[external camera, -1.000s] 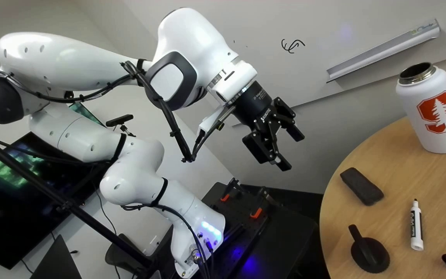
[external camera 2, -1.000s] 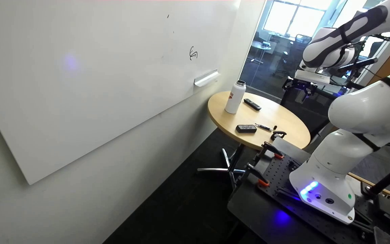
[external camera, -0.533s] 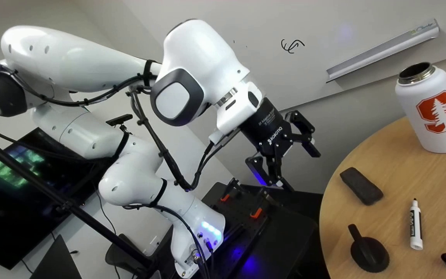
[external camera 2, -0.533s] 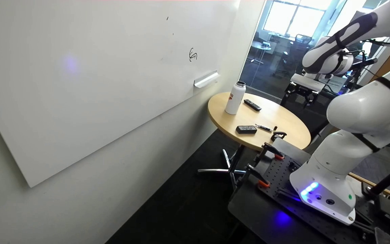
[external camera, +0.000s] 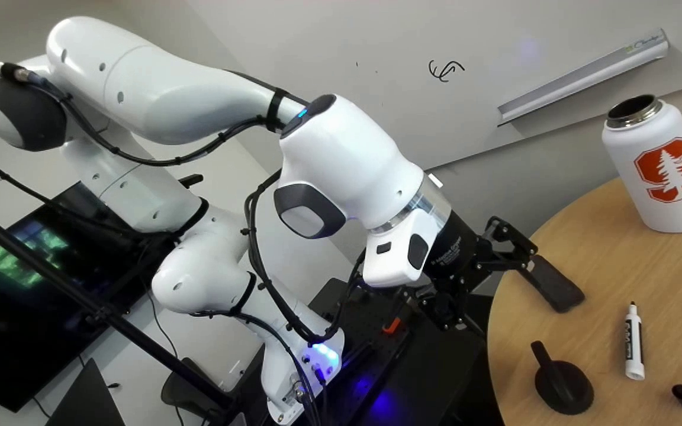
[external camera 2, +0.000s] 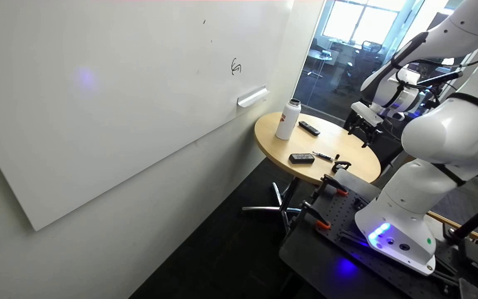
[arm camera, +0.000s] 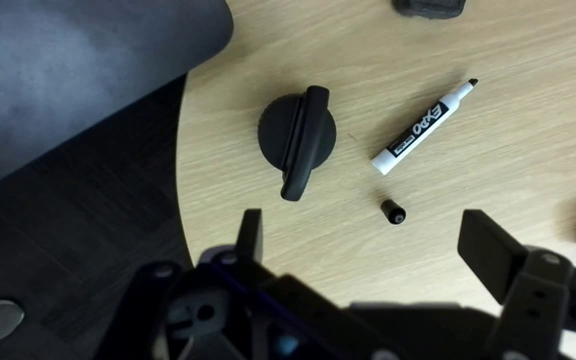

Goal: Put the black lid on the white bottle

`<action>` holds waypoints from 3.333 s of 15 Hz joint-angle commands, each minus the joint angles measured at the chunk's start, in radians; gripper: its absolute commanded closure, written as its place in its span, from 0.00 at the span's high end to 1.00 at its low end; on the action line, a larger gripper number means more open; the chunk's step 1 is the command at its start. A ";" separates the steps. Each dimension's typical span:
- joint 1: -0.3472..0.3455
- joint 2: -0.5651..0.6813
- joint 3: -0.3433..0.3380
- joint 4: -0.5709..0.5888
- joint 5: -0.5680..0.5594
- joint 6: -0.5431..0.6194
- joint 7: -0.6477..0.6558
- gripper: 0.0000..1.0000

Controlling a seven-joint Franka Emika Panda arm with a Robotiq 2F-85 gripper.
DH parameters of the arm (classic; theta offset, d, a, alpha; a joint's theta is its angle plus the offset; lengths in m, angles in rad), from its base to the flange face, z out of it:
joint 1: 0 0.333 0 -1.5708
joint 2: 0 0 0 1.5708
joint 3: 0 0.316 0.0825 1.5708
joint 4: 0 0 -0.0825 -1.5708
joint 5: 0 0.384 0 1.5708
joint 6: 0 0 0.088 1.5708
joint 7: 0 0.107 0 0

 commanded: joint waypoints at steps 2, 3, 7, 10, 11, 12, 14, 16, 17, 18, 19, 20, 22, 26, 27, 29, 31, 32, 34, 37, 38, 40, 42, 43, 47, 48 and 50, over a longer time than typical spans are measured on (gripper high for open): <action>0.050 0.029 -0.039 0.014 0.030 0.006 -0.012 1.00; 0.050 0.033 -0.040 0.018 0.031 0.006 -0.012 1.00; 0.051 0.097 -0.010 -0.023 0.002 0.277 0.133 1.00; 0.124 0.206 -0.033 -0.038 0.112 0.471 0.116 1.00; 0.136 0.231 -0.024 -0.039 0.145 0.494 0.119 1.00; 0.125 0.255 -0.009 -0.038 0.113 0.502 0.165 1.00; 0.146 0.296 -0.011 -0.023 0.126 0.467 0.161 1.00; 0.157 0.317 -0.019 -0.013 0.114 0.412 0.153 1.00; 0.158 0.326 -0.021 -0.008 0.112 0.391 0.151 1.00; 0.160 0.337 -0.023 -0.003 0.112 0.385 0.152 1.00; 0.159 0.341 -0.023 0.000 0.110 0.374 0.151 1.00; 0.152 0.346 -0.018 0.004 0.107 0.363 0.151 1.00; 0.145 0.355 -0.011 0.013 0.106 0.348 0.152 1.00; 0.116 0.371 0.024 0.033 0.105 0.332 0.152 1.00; 0.107 0.377 0.034 0.039 0.104 0.328 0.150 1.00; 0.086 0.393 0.058 0.055 0.104 0.324 0.149 1.00; 0.074 0.413 0.071 0.070 0.106 0.325 0.150 1.00; 0.069 0.421 0.076 0.076 0.106 0.327 0.150 1.00; 0.082 0.449 0.075 0.098 0.164 0.324 0.108 1.00; 0.090 0.484 0.073 0.121 0.195 0.325 0.095 1.00; 0.091 0.493 0.073 0.128 0.202 0.324 0.093 1.00; 0.083 0.508 0.084 0.138 0.209 0.330 0.088 0.75; 0.087 0.520 0.086 0.144 0.215 0.334 0.087 0.66; 0.091 0.524 0.085 0.146 0.216 0.333 0.087 0.56; 0.106 0.532 0.078 0.146 0.217 0.334 0.086 0.25; 0.108 0.527 0.077 0.142 0.216 0.334 0.085 0.19; 0.117 0.509 0.070 0.130 0.214 0.333 0.080 0.06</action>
